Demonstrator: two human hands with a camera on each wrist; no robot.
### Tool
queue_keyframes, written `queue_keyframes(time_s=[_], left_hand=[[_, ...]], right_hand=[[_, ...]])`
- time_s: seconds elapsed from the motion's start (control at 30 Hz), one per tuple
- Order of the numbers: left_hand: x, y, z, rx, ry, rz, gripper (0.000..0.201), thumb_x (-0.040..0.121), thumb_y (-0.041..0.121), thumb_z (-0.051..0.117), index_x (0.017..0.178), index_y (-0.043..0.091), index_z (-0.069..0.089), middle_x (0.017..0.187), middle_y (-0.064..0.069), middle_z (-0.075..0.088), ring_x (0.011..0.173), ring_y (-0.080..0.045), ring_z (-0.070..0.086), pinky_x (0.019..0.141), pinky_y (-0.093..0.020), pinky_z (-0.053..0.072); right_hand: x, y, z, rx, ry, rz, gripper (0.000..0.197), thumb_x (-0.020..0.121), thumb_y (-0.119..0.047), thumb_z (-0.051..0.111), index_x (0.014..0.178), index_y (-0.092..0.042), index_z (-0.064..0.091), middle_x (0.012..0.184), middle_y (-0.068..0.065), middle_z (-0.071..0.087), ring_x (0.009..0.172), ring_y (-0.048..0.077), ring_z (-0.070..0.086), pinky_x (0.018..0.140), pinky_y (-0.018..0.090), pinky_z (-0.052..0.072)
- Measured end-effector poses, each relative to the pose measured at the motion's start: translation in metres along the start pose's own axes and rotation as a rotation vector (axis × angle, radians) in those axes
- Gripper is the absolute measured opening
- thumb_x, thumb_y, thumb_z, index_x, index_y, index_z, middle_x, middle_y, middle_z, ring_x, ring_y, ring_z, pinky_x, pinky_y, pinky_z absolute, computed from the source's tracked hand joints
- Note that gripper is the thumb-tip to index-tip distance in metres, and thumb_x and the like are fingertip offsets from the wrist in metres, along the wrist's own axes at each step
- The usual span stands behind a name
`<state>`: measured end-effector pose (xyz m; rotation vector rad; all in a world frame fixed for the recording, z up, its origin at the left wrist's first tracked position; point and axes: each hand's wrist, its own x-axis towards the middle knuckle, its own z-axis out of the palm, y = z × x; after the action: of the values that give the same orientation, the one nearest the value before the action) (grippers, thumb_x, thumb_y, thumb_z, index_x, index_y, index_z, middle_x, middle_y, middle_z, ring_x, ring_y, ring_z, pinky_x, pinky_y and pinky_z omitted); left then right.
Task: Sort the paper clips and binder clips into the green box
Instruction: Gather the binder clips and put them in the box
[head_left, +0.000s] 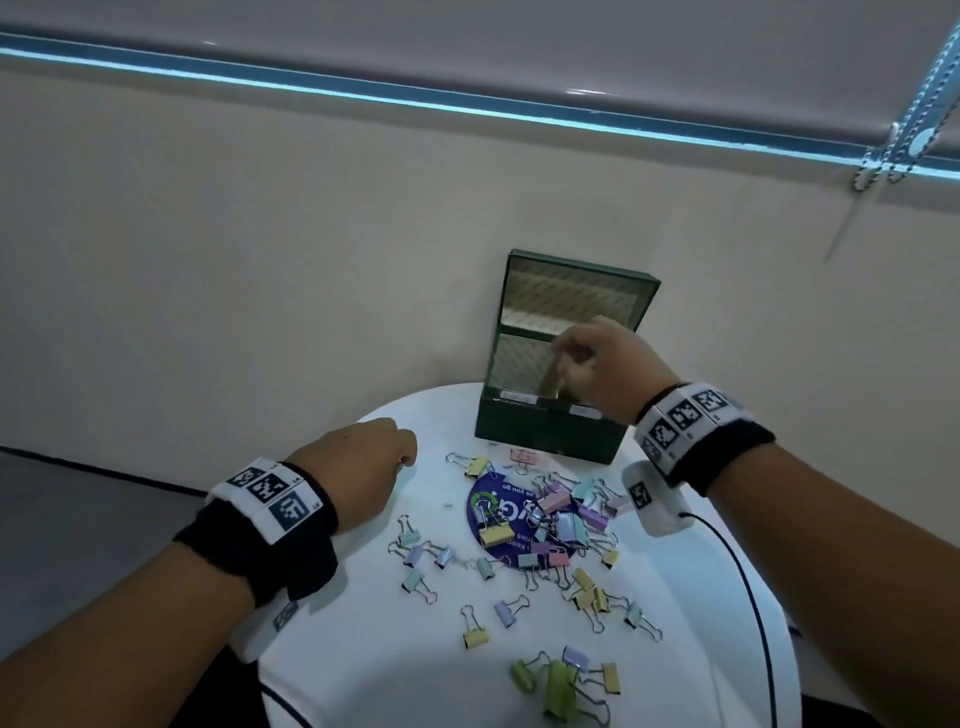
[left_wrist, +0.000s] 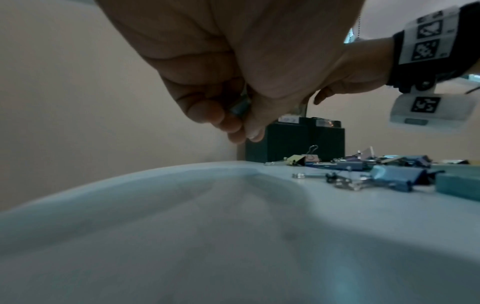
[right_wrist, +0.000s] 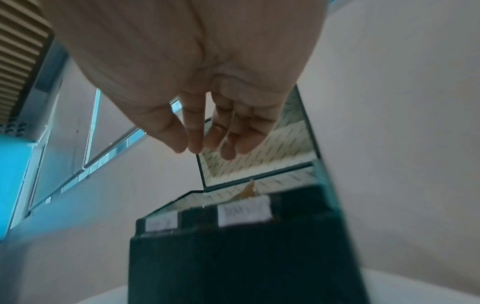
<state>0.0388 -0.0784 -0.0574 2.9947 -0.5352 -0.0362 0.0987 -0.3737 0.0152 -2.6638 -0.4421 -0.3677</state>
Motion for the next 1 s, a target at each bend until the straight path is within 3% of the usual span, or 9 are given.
queue_keyframes(time_s=[0.07,0.2,0.37,0.5,0.63,0.7,0.8,0.9,1.0], left_hand=[[0.000,0.007,0.000,0.039,-0.009,0.075,0.031,0.100,0.014,0.037,0.120,0.030,0.055,0.113,0.009,0.051,0.099,-0.013,0.052,0.082,-0.027,0.044],[0.012,0.019,-0.012,0.022,-0.007,0.193,0.031,0.101,0.019,0.037,0.118,0.031,0.060,0.114,0.011,0.053,0.104,-0.014,0.056,0.089,-0.033,0.048],[0.069,0.054,-0.051,-0.169,0.205,0.214,0.020,0.099,0.020,0.052,0.105,0.027,0.069,0.103,0.005,0.051,0.091,-0.014,0.055,0.085,-0.029,0.046],[0.123,0.079,-0.059,-0.150,0.270,0.173,0.020,0.095,0.015,0.057,0.106,0.022,0.072,0.105,0.000,0.059,0.095,-0.020,0.061,0.082,-0.024,0.042],[0.145,0.083,-0.057,-0.025,0.166,0.122,0.036,0.093,0.033,0.062,0.129,0.028,0.064,0.123,-0.004,0.062,0.107,-0.024,0.060,0.092,-0.032,0.047],[0.140,0.078,-0.056,-0.033,0.188,0.125,0.040,0.091,0.036,0.065,0.131,0.030,0.062,0.124,-0.003,0.057,0.102,-0.022,0.059,0.092,-0.035,0.048],[0.111,0.067,-0.059,-0.086,0.256,0.204,0.025,0.090,0.031,0.067,0.115,0.031,0.068,0.109,0.004,0.055,0.085,-0.012,0.058,0.081,-0.029,0.048],[0.066,0.054,-0.057,0.000,0.015,0.253,0.015,0.091,0.033,0.066,0.106,0.037,0.067,0.098,0.014,0.059,0.084,-0.005,0.057,0.076,-0.025,0.046],[0.024,0.035,-0.044,0.072,-0.262,0.257,0.024,0.089,0.040,0.068,0.112,0.044,0.065,0.098,0.019,0.061,0.087,0.002,0.059,0.082,-0.024,0.050]], right_hand=[[-0.030,0.013,-0.001,0.030,-0.014,-0.002,0.009,0.092,-0.016,0.062,0.089,-0.021,0.069,0.085,-0.007,0.064,0.074,0.009,0.060,0.071,0.025,0.053],[-0.080,0.040,0.000,-0.052,-0.244,0.081,0.010,0.090,-0.018,0.065,0.087,-0.025,0.072,0.077,-0.017,0.063,0.069,0.001,0.058,0.065,0.014,0.045],[-0.100,0.055,0.002,-0.036,-0.350,0.163,0.016,0.080,-0.032,0.078,0.070,-0.037,0.066,0.060,-0.015,0.056,0.053,0.000,0.047,0.059,0.013,0.042],[-0.107,0.041,0.012,0.003,-0.433,0.134,0.007,0.079,-0.034,0.074,0.074,-0.030,0.071,0.063,-0.010,0.061,0.056,0.002,0.049,0.063,0.019,0.048],[-0.110,0.044,0.017,0.082,-0.463,0.130,0.017,0.070,-0.042,0.081,0.077,-0.030,0.072,0.074,-0.004,0.070,0.057,0.002,0.052,0.063,0.022,0.051],[-0.113,0.044,0.018,0.072,-0.481,0.137,0.026,0.067,-0.047,0.084,0.078,-0.027,0.072,0.074,-0.006,0.070,0.058,0.002,0.054,0.063,0.023,0.052],[-0.115,0.040,0.021,0.020,-0.486,0.135,0.029,0.066,-0.051,0.084,0.078,-0.028,0.072,0.073,-0.012,0.070,0.063,0.002,0.058,0.066,0.025,0.055],[-0.114,0.042,0.024,0.003,-0.457,0.120,0.019,0.071,-0.043,0.084,0.079,-0.030,0.073,0.073,-0.015,0.070,0.069,0.001,0.062,0.068,0.024,0.055],[-0.116,0.042,0.026,0.016,-0.463,0.102,0.011,0.075,-0.031,0.080,0.083,-0.032,0.072,0.074,-0.016,0.069,0.071,0.002,0.062,0.068,0.022,0.053]])
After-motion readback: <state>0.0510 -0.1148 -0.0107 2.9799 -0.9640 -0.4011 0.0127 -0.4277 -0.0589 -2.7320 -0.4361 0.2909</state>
